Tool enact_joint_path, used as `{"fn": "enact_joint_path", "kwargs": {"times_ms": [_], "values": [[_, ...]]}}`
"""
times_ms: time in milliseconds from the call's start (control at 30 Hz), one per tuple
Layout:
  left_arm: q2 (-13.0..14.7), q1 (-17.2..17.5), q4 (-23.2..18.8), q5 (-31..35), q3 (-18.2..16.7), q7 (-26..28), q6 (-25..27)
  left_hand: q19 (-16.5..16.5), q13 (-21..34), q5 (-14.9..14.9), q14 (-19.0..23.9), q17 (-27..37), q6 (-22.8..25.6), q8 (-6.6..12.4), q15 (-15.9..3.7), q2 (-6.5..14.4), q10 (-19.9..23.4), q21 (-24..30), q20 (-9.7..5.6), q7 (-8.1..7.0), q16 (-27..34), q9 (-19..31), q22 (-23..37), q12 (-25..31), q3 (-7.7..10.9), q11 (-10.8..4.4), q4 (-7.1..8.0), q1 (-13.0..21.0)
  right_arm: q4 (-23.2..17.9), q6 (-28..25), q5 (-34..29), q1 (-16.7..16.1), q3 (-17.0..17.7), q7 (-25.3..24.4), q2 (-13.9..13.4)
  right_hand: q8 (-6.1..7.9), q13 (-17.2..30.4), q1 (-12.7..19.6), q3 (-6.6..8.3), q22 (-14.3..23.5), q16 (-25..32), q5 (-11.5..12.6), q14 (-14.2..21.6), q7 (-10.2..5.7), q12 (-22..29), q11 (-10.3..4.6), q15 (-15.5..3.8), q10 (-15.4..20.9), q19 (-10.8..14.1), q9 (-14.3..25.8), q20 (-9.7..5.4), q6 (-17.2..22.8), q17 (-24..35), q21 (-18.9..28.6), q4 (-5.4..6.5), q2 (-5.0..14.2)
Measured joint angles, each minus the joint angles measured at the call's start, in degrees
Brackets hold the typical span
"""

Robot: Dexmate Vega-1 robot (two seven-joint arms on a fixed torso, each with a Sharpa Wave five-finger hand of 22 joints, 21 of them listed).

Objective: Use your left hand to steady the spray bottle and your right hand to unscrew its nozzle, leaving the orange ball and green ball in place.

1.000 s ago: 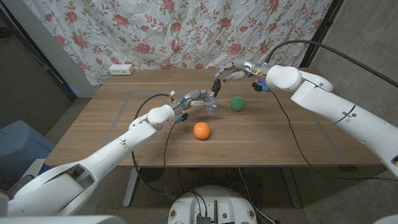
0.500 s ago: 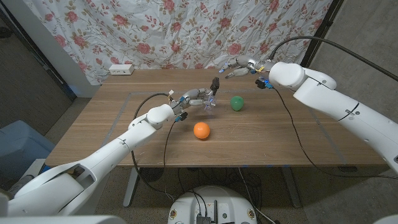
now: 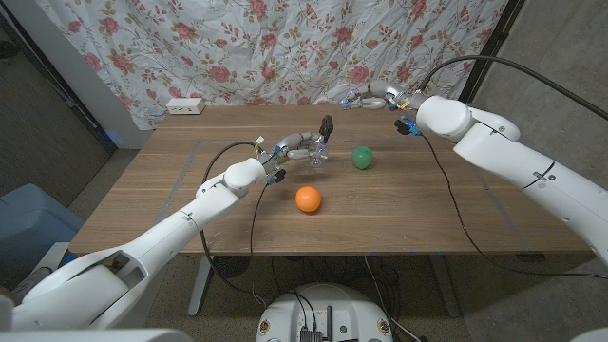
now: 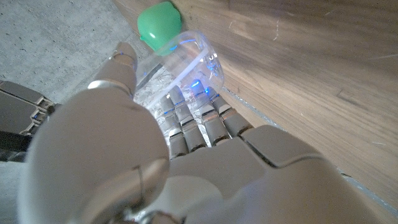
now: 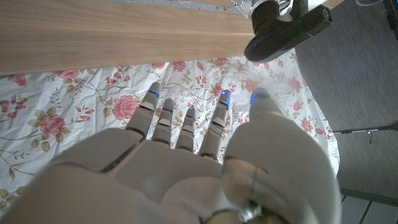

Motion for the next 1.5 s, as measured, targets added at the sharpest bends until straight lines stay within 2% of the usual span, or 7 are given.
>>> {"fn": "enact_joint_path", "kwargs": {"times_ms": [167,600,733,833,967,1133,1500], "values": [[0.24,0.35,-0.92,0.53,-0.11,1.03,0.76,0.0,0.08,0.0,0.0,0.0,0.24,0.01,0.0,0.0,0.28,0.0,0.0,0.12,-0.22,0.0,0.0,-0.1,0.15,-0.09,-0.15,0.0,0.2,1.98,-0.51,-0.96,0.53,-1.06,-0.19,-0.68,0.0,-3.66,-1.69,0.0,0.01,0.0,-0.01,2.13,-0.11,1.24,0.89,-0.69,0.8,0.0,0.39,-1.72,-0.16,0.0,0.55,-1.73],[0.71,1.04,-2.68,1.5,-0.4,2.87,2.14,0.0,0.08,0.0,0.0,0.0,0.22,0.01,0.0,0.0,0.28,0.0,0.0,0.11,-0.22,0.05,0.0,-0.28,0.15,-0.1,-0.15,0.0,-1.96,-0.34,-2.74,-0.41,-0.27,0.67,-0.79,-1.18,0.0,-8.36,-3.54,0.31,-1.37,0.0,-1.84,5.56,-1.01,4.2,3.36,-3.65,0.31,0.27,0.35,-5.4,-0.42,-0.28,0.84,-4.44],[0.78,1.23,-3.09,1.7,-0.5,3.4,2.44,0.0,0.08,0.0,0.0,-0.01,0.22,0.01,0.0,0.0,0.28,0.0,0.0,0.12,-0.22,0.05,0.0,-0.32,0.15,-0.11,-0.15,0.0,-2.74,-1.53,-3.65,0.21,-1.07,1.62,-0.87,-1.18,0.0,-9.75,-4.02,0.32,-1.76,0.0,-2.26,6.71,-1.15,5.34,4.16,-4.11,0.12,0.27,0.58,-6.16,-0.42,-0.28,0.84,-4.41],[0.81,1.33,-3.28,1.75,-0.56,3.61,2.57,0.0,0.07,0.0,0.22,-0.01,0.21,0.0,-0.22,0.0,0.27,0.0,0.0,0.12,-0.22,0.05,0.0,-0.33,0.15,-0.11,-0.15,0.0,-3.33,-2.49,-4.7,0.62,-1.69,2.37,-0.9,-1.18,-0.01,-9.87,-4.01,0.32,-1.76,0.73,-2.25,9.18,-0.83,6.54,4.56,-2.91,-0.49,0.51,0.37,-5.85,-0.57,-0.27,0.83,-4.29],[0.82,1.43,-3.42,1.8,-0.62,3.88,2.7,0.0,0.07,0.0,0.21,-0.01,0.2,0.01,-0.22,0.0,0.27,0.0,0.0,0.12,-0.22,0.04,0.0,-0.45,0.15,-0.11,-0.15,0.0,-4.09,-2.88,-5.84,0.76,-2.41,2.44,-0.86,-0.5,-0.01,-9.86,-3.77,0.32,-1.76,2.04,-1.4,10.74,-0.66,7.6,4.55,-1.93,-0.49,0.8,0.37,-4.94,-0.69,-0.27,0.11,-4.29],[0.85,1.52,-3.49,1.81,-0.64,4.04,2.76,0.0,0.06,0.0,0.21,-0.01,0.12,0.01,-0.22,0.0,0.27,0.0,0.0,0.2,-0.21,0.03,0.0,-0.5,0.15,-0.11,-0.15,0.0,-4.81,-3.7,-7.08,0.77,-3.05,2.69,-0.67,-0.5,-0.01,-9.88,-3.75,0.32,-1.99,2.89,-1.09,12.05,-0.66,8.9,4.86,-2.39,-0.48,1.06,0.37,-5.49,-0.96,-0.27,-0.33,-4.29],[1.12,1.93,-4.06,1.75,-0.76,4.17,3.1,0.0,0.05,-0.11,0.21,-0.01,0.16,0.01,-0.21,0.0,0.27,0.0,0.0,0.18,-0.21,0.0,0.0,-0.61,0.15,-0.12,-0.15,0.0,-6.05,-7.08,-9.39,2.34,-5.21,5.68,-0.03,-0.5,-0.01,-11.68,-4.01,0.31,-2.4,3.33,-1.1,13.54,-0.66,10.02,4.86,-3.33,-0.48,1.32,0.37,-7.0,-0.96,-0.47,-0.59,-5.05]]}}
